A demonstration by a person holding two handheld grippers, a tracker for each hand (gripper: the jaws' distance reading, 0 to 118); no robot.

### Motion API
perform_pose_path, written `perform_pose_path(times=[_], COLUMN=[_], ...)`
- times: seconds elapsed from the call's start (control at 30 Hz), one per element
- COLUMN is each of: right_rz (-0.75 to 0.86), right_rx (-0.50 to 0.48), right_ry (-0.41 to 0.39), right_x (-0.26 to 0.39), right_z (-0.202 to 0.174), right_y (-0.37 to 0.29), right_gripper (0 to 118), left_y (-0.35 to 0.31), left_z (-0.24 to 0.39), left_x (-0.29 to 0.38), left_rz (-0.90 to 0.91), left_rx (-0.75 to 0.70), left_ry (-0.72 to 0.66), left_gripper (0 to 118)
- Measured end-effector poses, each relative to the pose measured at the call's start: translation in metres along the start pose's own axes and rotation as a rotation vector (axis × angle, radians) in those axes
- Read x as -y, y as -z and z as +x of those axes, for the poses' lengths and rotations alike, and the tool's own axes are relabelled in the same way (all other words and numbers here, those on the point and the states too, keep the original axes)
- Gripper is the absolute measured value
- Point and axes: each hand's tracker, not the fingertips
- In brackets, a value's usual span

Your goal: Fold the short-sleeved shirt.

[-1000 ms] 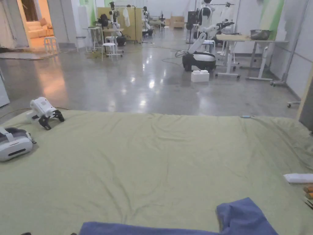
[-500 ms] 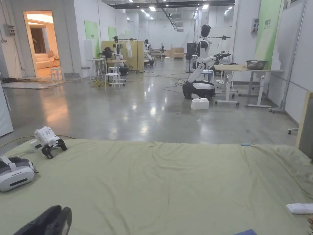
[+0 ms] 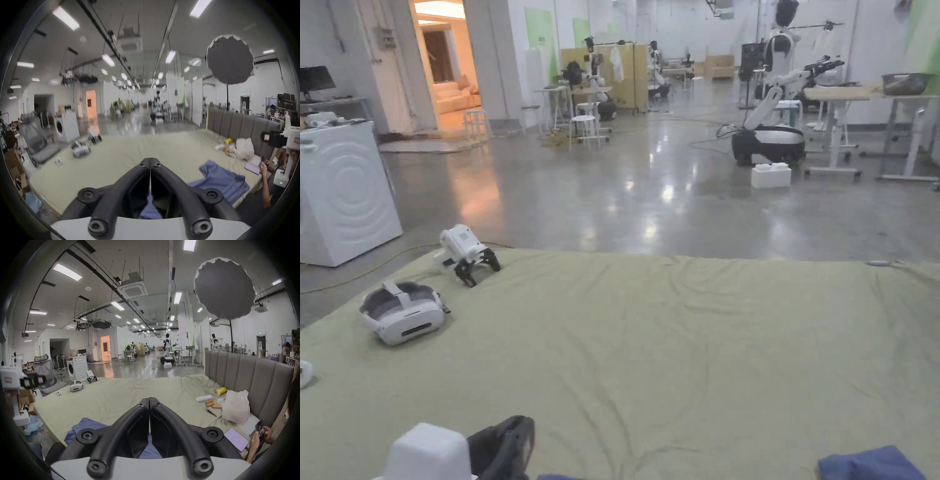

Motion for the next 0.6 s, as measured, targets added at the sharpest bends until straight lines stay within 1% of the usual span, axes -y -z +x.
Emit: perform_pose_path(times=[0.07,0.1,0.13,0.17,0.2,0.3,0.37,0.4,0.43,0.47,0.53,0.57,0.6], right_rz=[-0.048,-0.081,-0.110,-0.137,-0.157,-0.226,-0.270,-0.283,-0.299,-0.314,-0.335,-0.348,-0.361], right_rx=[0.004,0.001,0.002,0.008,0.008,0.034,0.055,0.065,0.074,0.087,0.098,0.103,0.109], right_ry=[0.013,0.021,0.022,0.025,0.030,0.065,0.078,0.077,0.074,0.074,0.078,0.079,0.079], right_x=[0.012,0.018,0.023,0.029,0.034,0.049,0.056,0.060,0.062,0.064,0.069,0.071,0.074], right_z=[0.004,0.007,0.009,0.012,0.014,0.023,0.029,0.032,0.034,0.037,0.043,0.046,0.048], right_y=[0.007,0.010,0.014,0.017,0.019,0.030,0.034,0.037,0.038,0.038,0.041,0.042,0.043], right_gripper=[0,0,0,0,0,0,0,0,0,0,0,0,0], left_y=[0.049,0.075,0.101,0.130,0.154,0.226,0.261,0.275,0.282,0.291,0.294,0.294,0.291], left_z=[-0.022,-0.033,-0.043,-0.054,-0.062,-0.078,-0.087,-0.088,-0.090,-0.091,-0.086,-0.082,-0.077], left_x=[0.023,0.037,0.047,0.062,0.074,0.106,0.124,0.132,0.137,0.142,0.148,0.148,0.146], left_rz=[-0.130,-0.182,-0.252,-0.289,-0.339,-0.465,-0.527,-0.553,-0.574,-0.603,-0.596,-0.603,-0.595], left_rx=[0.035,0.052,0.059,0.061,0.032,-0.020,-0.062,-0.086,-0.097,-0.093,-0.095,-0.101,-0.109], left_ry=[-0.067,-0.102,-0.128,-0.154,-0.169,-0.151,-0.158,-0.141,-0.141,-0.147,-0.138,-0.114,-0.070], left_gripper=[51,70,77,76,76,76,71,66,56,50,42,34,18])
